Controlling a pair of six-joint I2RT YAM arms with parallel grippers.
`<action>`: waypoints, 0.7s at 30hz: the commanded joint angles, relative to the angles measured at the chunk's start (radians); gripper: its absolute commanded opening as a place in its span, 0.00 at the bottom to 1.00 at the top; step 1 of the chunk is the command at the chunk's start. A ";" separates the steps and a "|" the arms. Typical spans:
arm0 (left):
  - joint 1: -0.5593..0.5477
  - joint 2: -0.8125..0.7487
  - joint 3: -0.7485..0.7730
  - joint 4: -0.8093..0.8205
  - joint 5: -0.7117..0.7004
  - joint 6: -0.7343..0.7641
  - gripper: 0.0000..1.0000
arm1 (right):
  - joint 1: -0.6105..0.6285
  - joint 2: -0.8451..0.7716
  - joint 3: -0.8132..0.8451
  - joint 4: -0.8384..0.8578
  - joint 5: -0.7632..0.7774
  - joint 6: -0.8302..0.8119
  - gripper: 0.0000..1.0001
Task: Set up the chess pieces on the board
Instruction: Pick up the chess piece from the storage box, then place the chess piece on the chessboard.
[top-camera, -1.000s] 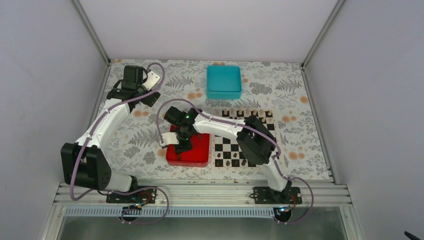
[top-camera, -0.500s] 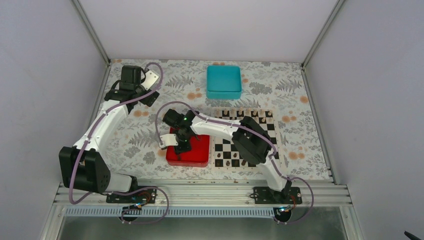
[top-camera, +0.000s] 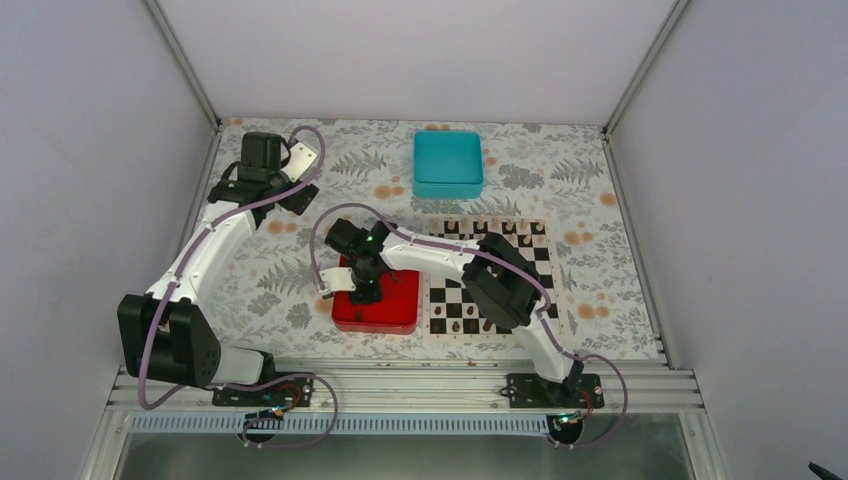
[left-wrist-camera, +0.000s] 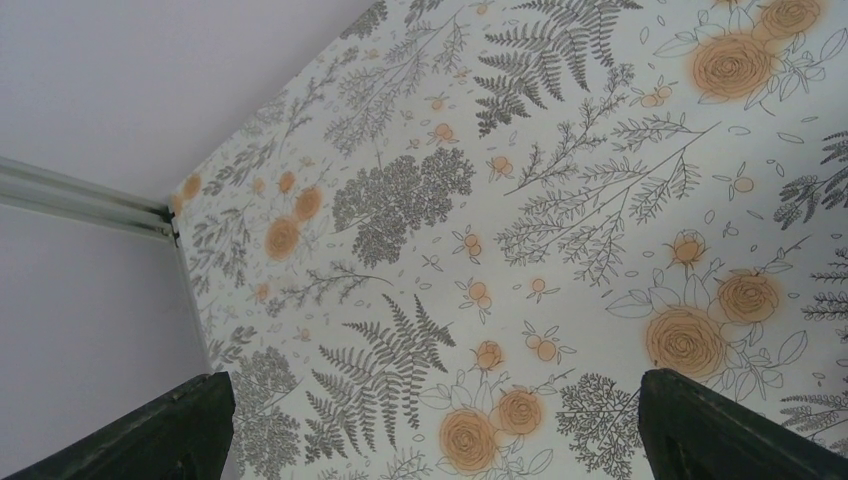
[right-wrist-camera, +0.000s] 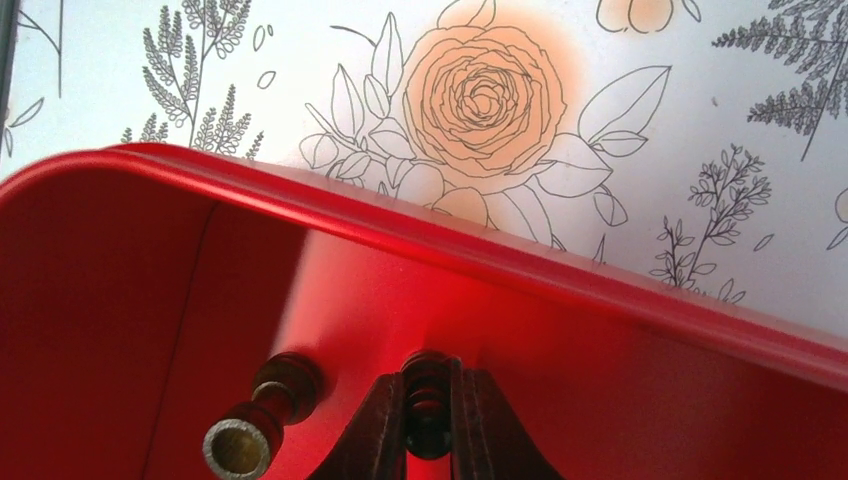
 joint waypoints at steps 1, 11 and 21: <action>0.008 -0.025 -0.011 0.011 0.017 -0.013 1.00 | 0.000 -0.015 0.016 0.007 0.013 0.009 0.04; 0.009 -0.031 0.003 -0.005 0.025 -0.017 1.00 | -0.170 -0.206 0.000 -0.100 -0.055 0.028 0.04; 0.010 -0.051 -0.007 -0.002 0.022 -0.020 1.00 | -0.538 -0.638 -0.403 -0.110 -0.047 0.034 0.04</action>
